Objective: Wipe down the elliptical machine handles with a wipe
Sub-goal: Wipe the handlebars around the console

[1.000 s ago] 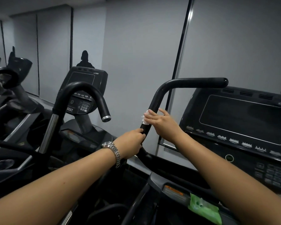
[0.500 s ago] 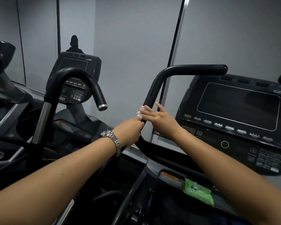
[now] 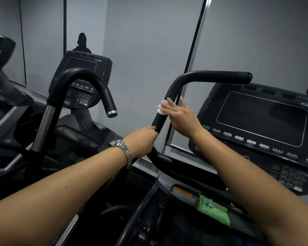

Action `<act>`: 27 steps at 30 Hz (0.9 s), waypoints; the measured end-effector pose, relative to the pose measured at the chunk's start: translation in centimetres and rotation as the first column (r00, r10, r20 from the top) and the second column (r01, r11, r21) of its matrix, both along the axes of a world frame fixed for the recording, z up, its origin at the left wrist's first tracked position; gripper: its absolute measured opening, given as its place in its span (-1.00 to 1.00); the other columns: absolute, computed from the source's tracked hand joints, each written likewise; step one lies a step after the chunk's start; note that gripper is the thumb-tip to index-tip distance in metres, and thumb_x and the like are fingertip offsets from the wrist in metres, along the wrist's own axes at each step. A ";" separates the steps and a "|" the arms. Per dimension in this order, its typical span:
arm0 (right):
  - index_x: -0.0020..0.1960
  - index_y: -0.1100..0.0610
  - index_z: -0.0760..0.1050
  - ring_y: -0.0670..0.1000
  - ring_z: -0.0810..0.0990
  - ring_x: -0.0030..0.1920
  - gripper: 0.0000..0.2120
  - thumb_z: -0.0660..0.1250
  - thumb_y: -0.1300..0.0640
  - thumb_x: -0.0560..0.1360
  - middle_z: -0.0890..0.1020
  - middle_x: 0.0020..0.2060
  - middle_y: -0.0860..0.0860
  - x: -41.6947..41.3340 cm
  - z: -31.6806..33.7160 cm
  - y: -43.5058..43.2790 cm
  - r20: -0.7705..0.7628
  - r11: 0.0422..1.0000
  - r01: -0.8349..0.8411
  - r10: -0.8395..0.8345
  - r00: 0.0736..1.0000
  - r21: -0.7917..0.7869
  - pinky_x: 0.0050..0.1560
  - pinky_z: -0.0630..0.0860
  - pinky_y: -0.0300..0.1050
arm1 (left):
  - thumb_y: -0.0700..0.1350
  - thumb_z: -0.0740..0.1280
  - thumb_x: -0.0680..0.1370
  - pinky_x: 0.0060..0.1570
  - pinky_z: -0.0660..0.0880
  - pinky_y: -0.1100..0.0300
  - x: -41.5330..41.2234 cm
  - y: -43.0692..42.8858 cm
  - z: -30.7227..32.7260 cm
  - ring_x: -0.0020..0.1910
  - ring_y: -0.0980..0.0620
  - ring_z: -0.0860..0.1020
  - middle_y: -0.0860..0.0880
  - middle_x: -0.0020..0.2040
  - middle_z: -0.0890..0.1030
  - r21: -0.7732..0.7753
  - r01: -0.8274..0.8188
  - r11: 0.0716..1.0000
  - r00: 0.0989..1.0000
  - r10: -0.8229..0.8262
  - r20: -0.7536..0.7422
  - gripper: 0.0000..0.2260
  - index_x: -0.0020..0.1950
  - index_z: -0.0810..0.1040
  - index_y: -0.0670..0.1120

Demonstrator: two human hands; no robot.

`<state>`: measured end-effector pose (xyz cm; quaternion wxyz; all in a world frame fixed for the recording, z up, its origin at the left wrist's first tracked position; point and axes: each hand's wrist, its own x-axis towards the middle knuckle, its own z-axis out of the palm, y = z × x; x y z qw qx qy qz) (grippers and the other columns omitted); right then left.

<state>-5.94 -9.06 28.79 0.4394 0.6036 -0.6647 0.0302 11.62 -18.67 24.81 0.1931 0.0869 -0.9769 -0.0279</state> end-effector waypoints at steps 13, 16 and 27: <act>0.30 0.25 0.48 0.18 0.43 0.35 -0.59 0.30 0.40 0.46 0.51 0.29 0.17 -0.2 0.0 -0.9 0.003 0.993 -0.062 0.062 0.998 -0.103 0.32 0.28 0.40 | -0.20 0.25 0.55 0.18 0.45 -0.01 -0.2 -0.3 -0.3 0.18 -0.12 0.49 -0.11 0.32 0.40 -0.007 -0.001 1.000 1.000 0.001 0.012 -0.75 0.21 0.50 -0.19; 0.29 0.24 0.49 0.16 0.42 0.36 -0.59 0.31 0.41 0.45 0.51 0.30 0.17 0.0 -2.4 -0.8 -0.058 0.990 -0.138 0.138 0.989 0.000 0.37 0.25 0.33 | -0.19 0.25 0.55 0.19 0.44 -0.02 -0.1 -0.1 -0.3 0.20 -0.13 0.48 -0.11 0.34 0.39 -0.012 -0.002 1.000 1.000 0.002 0.015 -0.75 0.22 0.49 -0.18; 0.30 0.28 0.47 0.20 0.43 0.35 -0.50 0.29 0.51 0.39 0.49 0.32 0.20 0.6 -3.2 -1.4 0.001 0.989 -0.136 0.136 0.991 -0.052 0.34 0.33 0.27 | -0.20 0.25 0.56 0.19 0.45 0.01 0.0 0.1 -0.2 0.20 -0.11 0.49 -0.10 0.36 0.38 -0.005 -0.002 1.000 1.000 0.002 0.012 -0.72 0.26 0.48 -0.17</act>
